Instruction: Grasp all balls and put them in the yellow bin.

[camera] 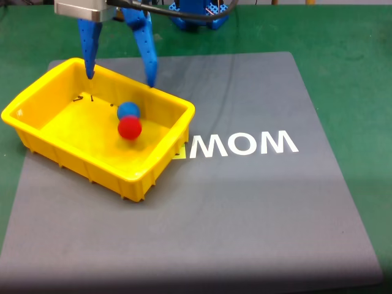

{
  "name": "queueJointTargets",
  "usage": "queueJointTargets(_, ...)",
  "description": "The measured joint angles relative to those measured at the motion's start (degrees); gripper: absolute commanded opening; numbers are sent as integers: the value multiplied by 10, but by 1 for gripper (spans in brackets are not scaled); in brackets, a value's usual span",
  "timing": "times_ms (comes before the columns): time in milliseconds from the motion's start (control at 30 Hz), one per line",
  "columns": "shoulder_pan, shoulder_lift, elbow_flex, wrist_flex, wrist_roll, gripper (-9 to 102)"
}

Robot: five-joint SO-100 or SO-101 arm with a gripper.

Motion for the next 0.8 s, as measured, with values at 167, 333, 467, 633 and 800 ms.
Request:
queueJointTargets(167,1,2,0,0,0,46)
queueJointTargets(333,1,8,6,0,0,46)
queueJointTargets(467,-8,58,38,3,7,44)
queueJointTargets(633,-83,216,116,54,25,25)
queueJointTargets(800,-201,466,294,58,18,0)
